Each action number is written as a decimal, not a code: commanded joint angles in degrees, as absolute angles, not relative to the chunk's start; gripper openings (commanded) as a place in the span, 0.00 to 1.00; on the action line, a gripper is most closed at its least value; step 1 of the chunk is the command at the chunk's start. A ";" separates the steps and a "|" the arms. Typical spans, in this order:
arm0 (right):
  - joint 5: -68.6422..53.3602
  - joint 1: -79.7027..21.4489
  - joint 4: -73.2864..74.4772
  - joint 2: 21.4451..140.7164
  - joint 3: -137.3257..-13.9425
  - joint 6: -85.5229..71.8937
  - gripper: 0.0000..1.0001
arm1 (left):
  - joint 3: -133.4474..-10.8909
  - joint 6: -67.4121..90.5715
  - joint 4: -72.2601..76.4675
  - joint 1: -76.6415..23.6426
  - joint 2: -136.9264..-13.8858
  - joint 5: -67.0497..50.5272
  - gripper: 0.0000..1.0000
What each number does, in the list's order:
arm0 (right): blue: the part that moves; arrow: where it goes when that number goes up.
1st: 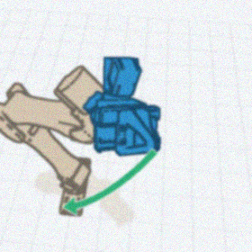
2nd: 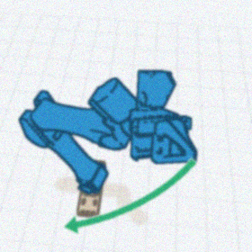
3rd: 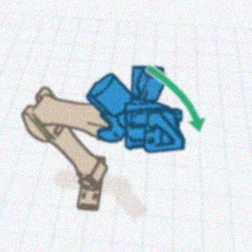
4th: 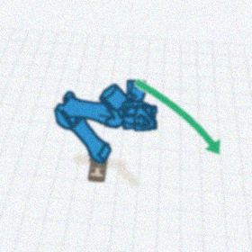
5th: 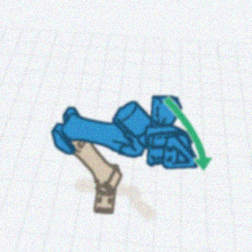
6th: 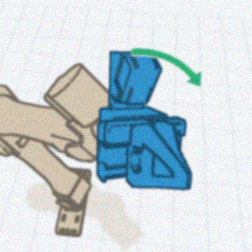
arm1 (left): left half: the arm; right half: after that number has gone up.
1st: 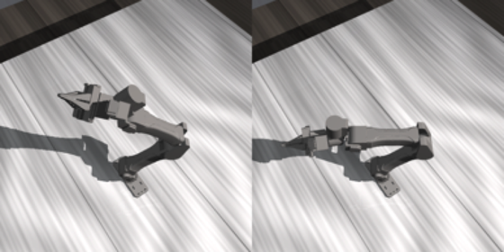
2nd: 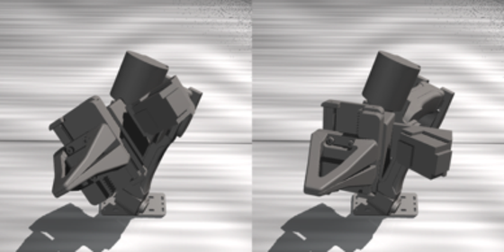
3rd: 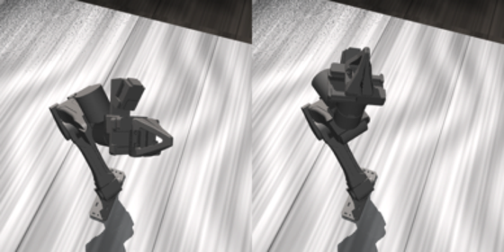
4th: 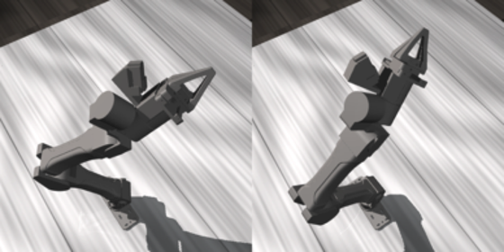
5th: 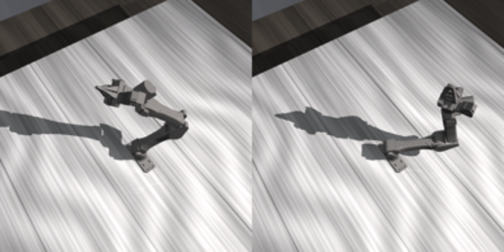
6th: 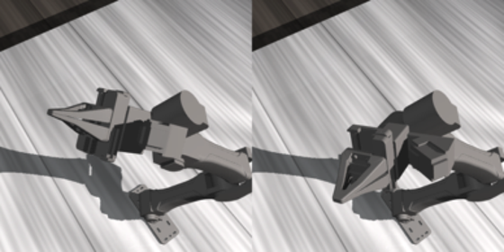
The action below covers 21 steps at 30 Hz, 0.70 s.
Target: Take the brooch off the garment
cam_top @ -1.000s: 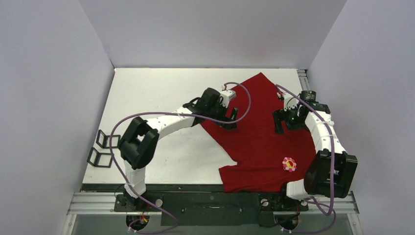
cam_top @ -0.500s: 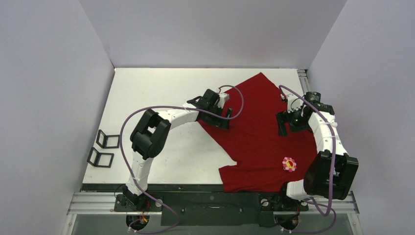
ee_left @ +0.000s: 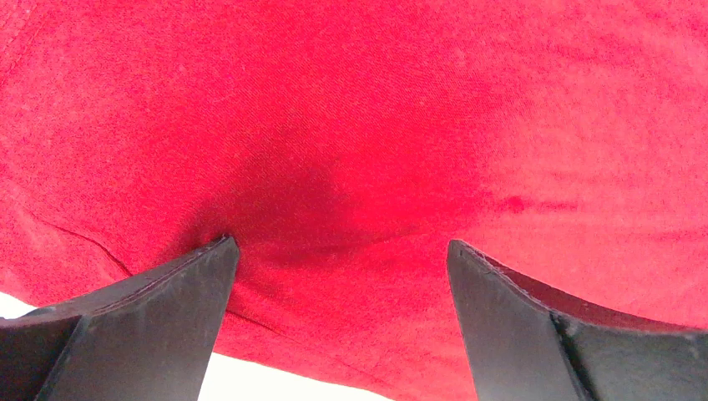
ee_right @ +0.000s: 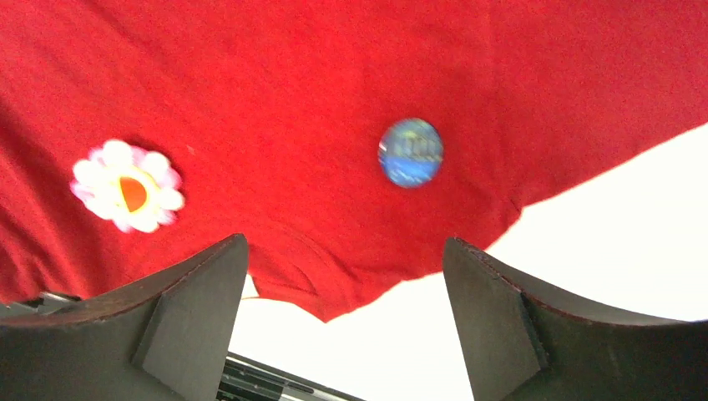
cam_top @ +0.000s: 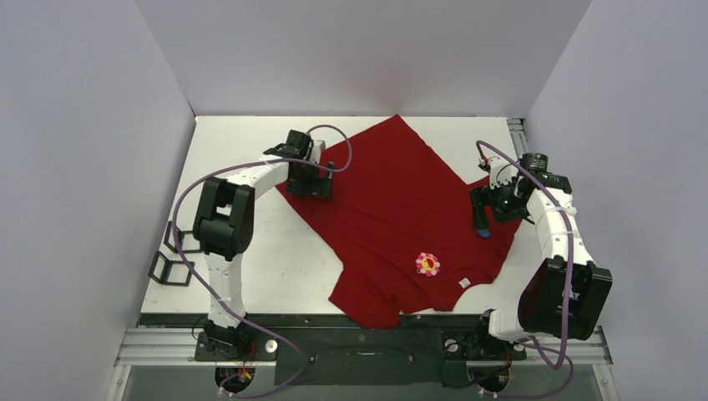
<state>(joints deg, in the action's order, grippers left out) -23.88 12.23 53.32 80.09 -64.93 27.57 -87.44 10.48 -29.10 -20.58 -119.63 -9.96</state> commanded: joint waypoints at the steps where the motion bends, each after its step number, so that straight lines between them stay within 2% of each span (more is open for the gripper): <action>1: -25.44 10.70 53.60 80.44 -67.00 27.26 0.82 | -89.47 5.82 -39.91 -12.72 -120.44 -3.72 0.96; 9: -27.00 6.05 51.77 79.70 -65.23 25.05 0.82 | -102.26 0.86 -43.07 -4.43 -126.67 -1.56 0.96; 12: -27.22 3.50 49.83 79.54 -64.95 23.09 0.82 | -105.26 -0.77 -43.28 -4.56 -126.44 -6.38 0.96; 16: -26.65 0.67 46.69 79.42 -64.43 20.76 0.75 | -98.78 -2.09 -37.94 -6.75 -118.45 -16.41 0.96; 21: -22.85 -4.92 40.54 79.31 -62.76 17.39 0.66 | -86.72 -2.56 -30.80 -12.67 -104.95 -20.48 0.96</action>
<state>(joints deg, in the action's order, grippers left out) -25.17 -1.15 47.77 80.07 -64.01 20.93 -92.75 -0.69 -37.69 -7.53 -117.82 -12.78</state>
